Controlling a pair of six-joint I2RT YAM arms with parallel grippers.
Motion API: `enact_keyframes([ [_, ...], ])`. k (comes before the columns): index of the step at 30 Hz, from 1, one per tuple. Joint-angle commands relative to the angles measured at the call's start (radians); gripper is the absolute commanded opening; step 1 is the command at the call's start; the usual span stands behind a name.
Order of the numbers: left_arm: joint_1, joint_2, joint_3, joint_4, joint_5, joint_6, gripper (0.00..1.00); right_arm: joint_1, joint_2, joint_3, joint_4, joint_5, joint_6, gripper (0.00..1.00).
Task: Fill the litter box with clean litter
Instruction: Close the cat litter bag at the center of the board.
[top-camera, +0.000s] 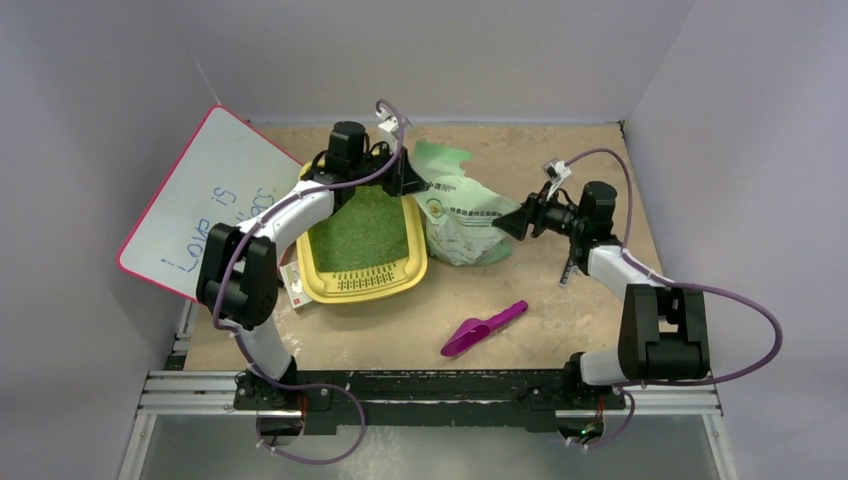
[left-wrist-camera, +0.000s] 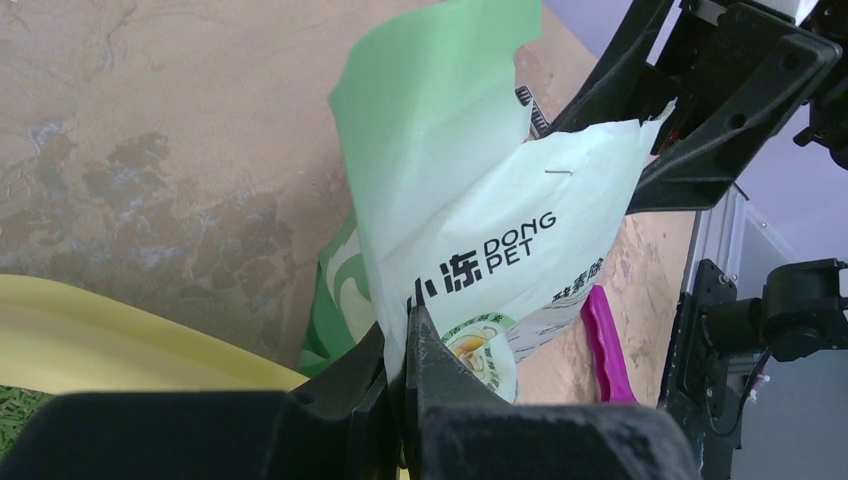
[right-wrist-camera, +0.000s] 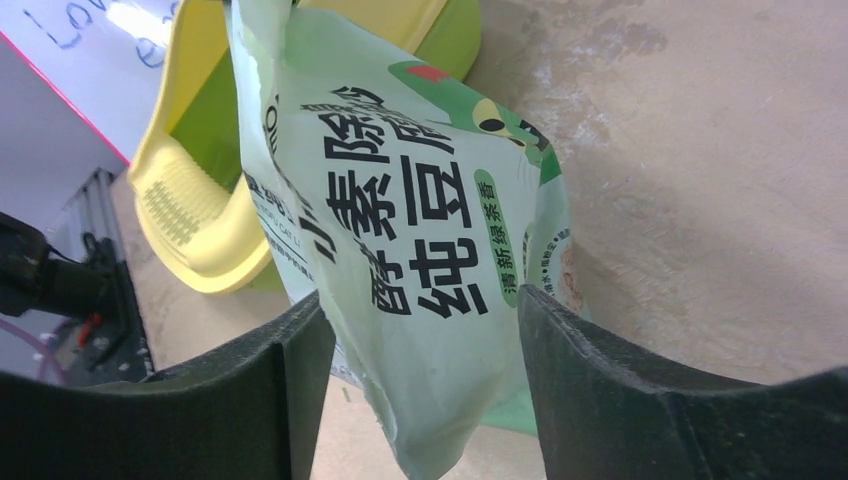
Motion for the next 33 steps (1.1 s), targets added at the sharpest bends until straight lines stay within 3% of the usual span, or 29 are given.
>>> enact_keyframes([
  [1, 0.021, 0.016, 0.055, 0.011, -0.038, 0.014, 0.0, 0.005, -0.002, 0.038, 0.016, -0.032, -0.133, 0.71],
  [3, 0.021, 0.03, 0.061, 0.027, -0.035, -0.007, 0.0, 0.005, 0.022, 0.071, -0.034, -0.047, -0.177, 0.72],
  [6, 0.02, 0.034, 0.053, 0.065, -0.04, -0.033, 0.0, 0.005, 0.061, 0.084, 0.027, -0.108, -0.147, 0.73],
  [19, 0.021, -0.003, -0.001, 0.075, -0.035, -0.004, 0.0, 0.005, 0.058, 0.065, 0.064, -0.056, -0.184, 0.72],
  [29, 0.022, -0.035, -0.027, 0.061, -0.054, 0.019, 0.0, 0.005, 0.016, 0.093, -0.018, -0.008, -0.22, 0.72],
  [33, 0.022, -0.041, -0.029, 0.058, -0.067, 0.021, 0.0, 0.005, 0.023, 0.105, -0.033, -0.022, -0.214, 0.63],
])
